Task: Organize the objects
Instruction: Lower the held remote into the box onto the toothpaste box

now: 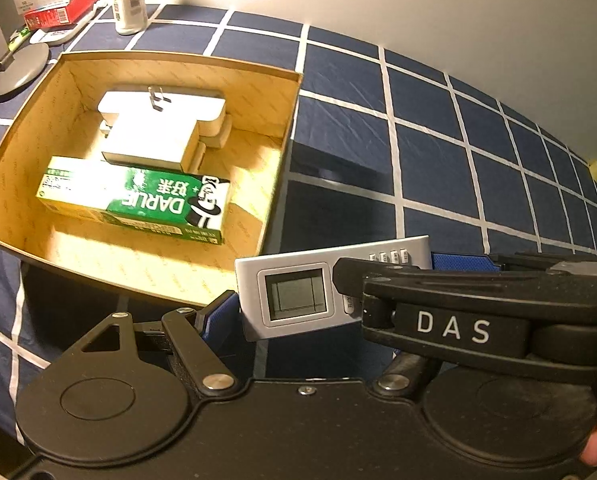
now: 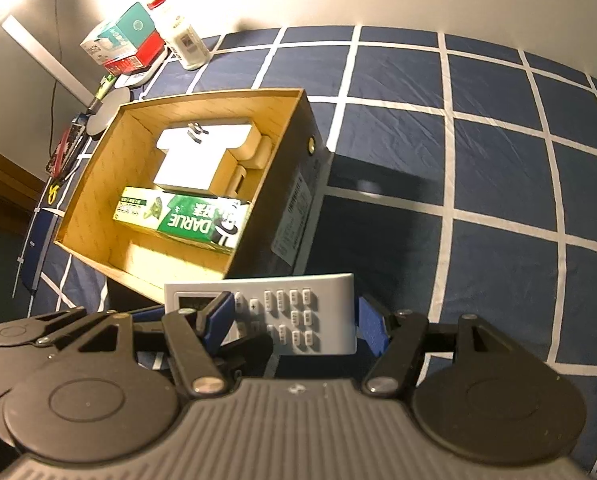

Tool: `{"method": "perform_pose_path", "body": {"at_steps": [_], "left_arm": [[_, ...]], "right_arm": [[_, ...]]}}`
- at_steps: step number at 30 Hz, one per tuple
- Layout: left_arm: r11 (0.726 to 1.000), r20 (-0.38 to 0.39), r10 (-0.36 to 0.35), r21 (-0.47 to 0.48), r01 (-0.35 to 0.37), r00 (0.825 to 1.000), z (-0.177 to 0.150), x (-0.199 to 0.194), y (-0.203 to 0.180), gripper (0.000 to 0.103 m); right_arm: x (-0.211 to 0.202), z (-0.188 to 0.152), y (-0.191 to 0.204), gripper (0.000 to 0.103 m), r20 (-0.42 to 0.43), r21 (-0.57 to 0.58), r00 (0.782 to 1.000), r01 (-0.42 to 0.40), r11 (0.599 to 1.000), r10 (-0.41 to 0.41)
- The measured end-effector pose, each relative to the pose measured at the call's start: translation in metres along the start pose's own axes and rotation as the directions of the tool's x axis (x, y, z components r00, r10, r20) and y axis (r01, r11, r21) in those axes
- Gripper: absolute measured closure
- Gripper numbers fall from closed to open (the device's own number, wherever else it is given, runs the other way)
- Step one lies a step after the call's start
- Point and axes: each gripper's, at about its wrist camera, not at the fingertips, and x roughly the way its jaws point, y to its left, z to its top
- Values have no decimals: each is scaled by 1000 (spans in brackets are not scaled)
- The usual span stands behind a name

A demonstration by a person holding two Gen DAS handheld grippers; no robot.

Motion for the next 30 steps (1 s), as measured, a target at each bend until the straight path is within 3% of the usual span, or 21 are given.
{"method": "perform_pose_path", "body": {"at_steps": [9,30], "left_arm": [[998,0,-12,60,12,1000,28,-4,32,31],[978,-88,-75,186,91,993,80,11,158,31]], "right_arm": [[11,19,28,37,36,56,999,10,998,-12],[79,48,135,37,35,218,996,74,973,-84]]}}
